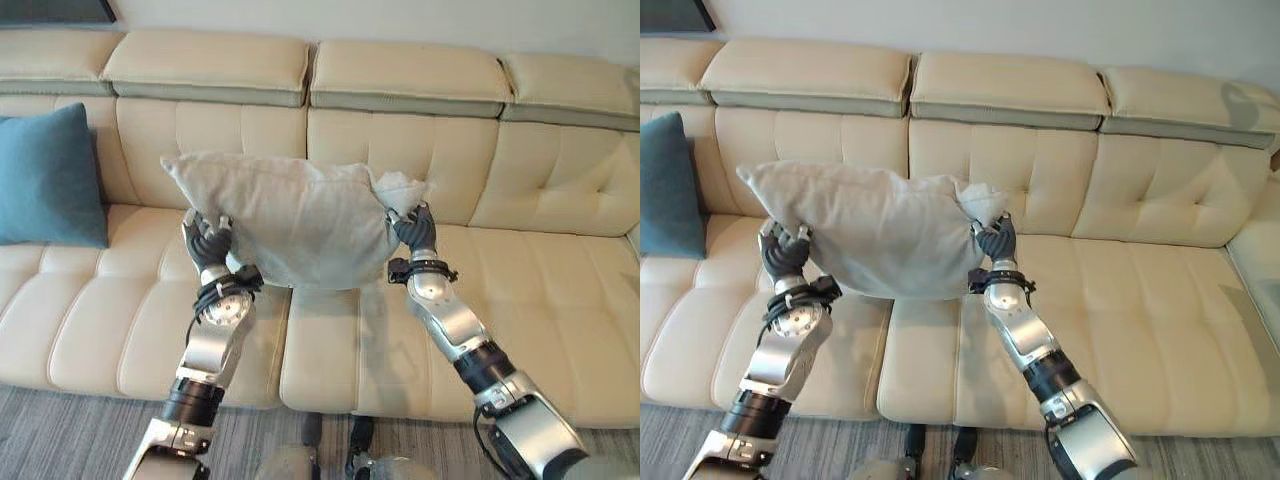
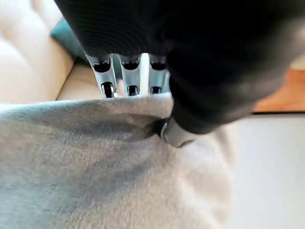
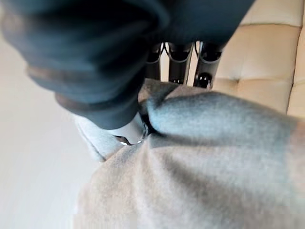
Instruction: Pick up all the scattered cushions and arrange them neatly on the sofa.
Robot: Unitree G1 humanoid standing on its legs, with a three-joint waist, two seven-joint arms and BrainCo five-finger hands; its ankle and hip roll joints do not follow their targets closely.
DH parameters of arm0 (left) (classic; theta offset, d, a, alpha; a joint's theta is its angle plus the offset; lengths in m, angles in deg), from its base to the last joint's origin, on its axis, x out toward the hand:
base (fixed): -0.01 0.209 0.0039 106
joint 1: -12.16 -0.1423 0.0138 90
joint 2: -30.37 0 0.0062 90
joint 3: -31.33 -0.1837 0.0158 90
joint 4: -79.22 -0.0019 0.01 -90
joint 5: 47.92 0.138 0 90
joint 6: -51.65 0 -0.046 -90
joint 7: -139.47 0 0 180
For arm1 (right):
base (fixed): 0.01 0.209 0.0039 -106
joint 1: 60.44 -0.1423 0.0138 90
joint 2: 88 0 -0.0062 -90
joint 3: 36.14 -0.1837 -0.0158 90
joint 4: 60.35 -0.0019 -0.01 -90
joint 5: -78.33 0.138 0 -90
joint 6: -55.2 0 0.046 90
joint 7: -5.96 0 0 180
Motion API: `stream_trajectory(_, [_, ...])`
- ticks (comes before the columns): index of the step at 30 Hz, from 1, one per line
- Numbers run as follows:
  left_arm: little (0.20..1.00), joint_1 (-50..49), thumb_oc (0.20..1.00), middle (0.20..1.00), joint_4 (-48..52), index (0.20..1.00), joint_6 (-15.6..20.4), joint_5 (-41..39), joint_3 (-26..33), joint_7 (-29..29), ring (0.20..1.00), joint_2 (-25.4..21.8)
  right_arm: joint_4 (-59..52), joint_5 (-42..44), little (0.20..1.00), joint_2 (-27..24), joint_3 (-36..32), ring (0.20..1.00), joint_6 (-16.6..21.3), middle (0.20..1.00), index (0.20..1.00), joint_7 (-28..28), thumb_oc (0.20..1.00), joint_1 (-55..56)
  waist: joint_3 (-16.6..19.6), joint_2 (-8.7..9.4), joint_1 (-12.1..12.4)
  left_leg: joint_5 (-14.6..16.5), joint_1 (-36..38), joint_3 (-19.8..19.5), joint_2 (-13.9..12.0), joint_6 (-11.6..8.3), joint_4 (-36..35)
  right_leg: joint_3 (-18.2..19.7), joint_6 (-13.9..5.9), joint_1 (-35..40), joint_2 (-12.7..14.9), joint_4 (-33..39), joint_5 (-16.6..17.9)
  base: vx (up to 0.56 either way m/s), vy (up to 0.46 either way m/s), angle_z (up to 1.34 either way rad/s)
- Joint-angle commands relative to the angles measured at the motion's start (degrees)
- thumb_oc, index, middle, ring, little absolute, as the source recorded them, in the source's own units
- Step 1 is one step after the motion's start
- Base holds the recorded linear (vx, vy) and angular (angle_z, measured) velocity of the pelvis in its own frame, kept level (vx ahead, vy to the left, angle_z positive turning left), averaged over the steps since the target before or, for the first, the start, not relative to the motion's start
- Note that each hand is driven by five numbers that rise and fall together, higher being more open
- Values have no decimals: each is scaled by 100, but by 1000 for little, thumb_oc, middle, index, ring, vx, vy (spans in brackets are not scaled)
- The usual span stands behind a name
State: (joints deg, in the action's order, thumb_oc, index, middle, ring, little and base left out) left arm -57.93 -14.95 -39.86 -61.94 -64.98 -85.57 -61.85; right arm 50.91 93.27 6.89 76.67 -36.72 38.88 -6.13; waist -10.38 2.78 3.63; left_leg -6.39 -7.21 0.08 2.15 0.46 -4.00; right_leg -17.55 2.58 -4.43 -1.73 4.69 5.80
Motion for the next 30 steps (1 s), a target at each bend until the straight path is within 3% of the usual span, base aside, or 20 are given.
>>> stream_trajectory(1, [200, 1218, 200, 200, -38, 200, 375, 685, -236, -153, 200, -373, -108, 22, 200, 428, 102, 200, 356, 200, 200, 62, 200, -1189, -42, 279, 200, 686, 407, 69, 11, -269, -100, 239, -675, 402, 242, 31, -966, -10, 6, 18])
stream_trajectory(7, [200, 1830, 200, 200, -415, 200, 259, 1024, -277, -330, 200, -540, 581, 131, 200, 594, 73, 200, 396, 200, 200, 137, 200, -1875, -165, 296, 378, 556, 49, -56, 41, -319, -100, 129, -689, 89, 243, 31, -902, -3, 1, 19])
stream_trajectory(13, [200, 2166, 200, 200, -705, 200, 162, 1079, -289, -316, 200, -718, 739, 75, 200, 546, -120, 200, 392, 200, 200, 259, 200, -2057, -229, 281, 403, 499, -149, -141, 54, -343, -100, 33, -711, -81, 270, 31, -878, 15, 14, 17])
stream_trajectory(23, [200, 2756, 200, 200, -1661, 200, -67, 1014, -456, -106, 200, -984, 1821, -357, 200, 351, -60, 200, -4, 200, 200, 118, 200, -2314, -381, 194, 348, 449, -341, -108, 73, -347, -100, 36, -745, -308, 299, 31, -793, 3, 9, 3])
stream_trajectory(25, [470, 2878, 470, 470, -1826, 470, -63, 948, -491, -86, 470, -1030, 1965, -456, 200, 287, -38, 200, -82, 200, 200, 75, 200, -2407, -400, 192, 345, 439, -378, -101, 69, -347, -100, 51, -748, -354, 299, 31, -775, 0, 0, 0])
stream_trajectory(26, [1000, 3126, 1000, 1000, -2220, 1000, -58, 776, -637, 55, 1000, -1114, 2366, -650, 1000, 191, 117, 1000, -226, 1000, 1000, -52, 1000, -2590, -430, 183, 328, 409, -436, -85, 68, -352, -100, 65, -762, -431, 298, 31, -732, 0, 0, 0])
stream_trajectory(30, [1000, 3836, 1000, 1000, -3368, 1000, -17, 239, -1014, 497, 1000, -1560, 3300, -682, 1000, -147, 517, 1000, -527, 1000, 1000, -537, 1000, -3156, -429, 181, 288, 323, -611, -51, 63, -386, -100, 107, -813, -640, 295, 31, -617, 0, 0, 0])
